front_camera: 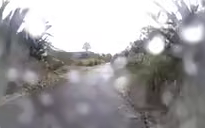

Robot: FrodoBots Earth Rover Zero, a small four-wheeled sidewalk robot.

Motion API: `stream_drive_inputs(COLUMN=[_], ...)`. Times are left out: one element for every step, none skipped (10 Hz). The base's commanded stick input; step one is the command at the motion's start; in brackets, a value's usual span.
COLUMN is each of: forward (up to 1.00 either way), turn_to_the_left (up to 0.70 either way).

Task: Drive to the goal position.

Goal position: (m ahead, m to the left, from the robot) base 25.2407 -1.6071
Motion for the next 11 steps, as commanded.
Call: stream_drive_inputs(forward=[1.00,1.00,1.00,1.00,1.00,1.00,1.00,1.00,1.00,1.00,1.00], turn_to_the_left=[-0.01,-0.02,-0.03,-0.03,-0.03,-0.03,-0.17,-0.29,-0.32,-0.22,-0.11])
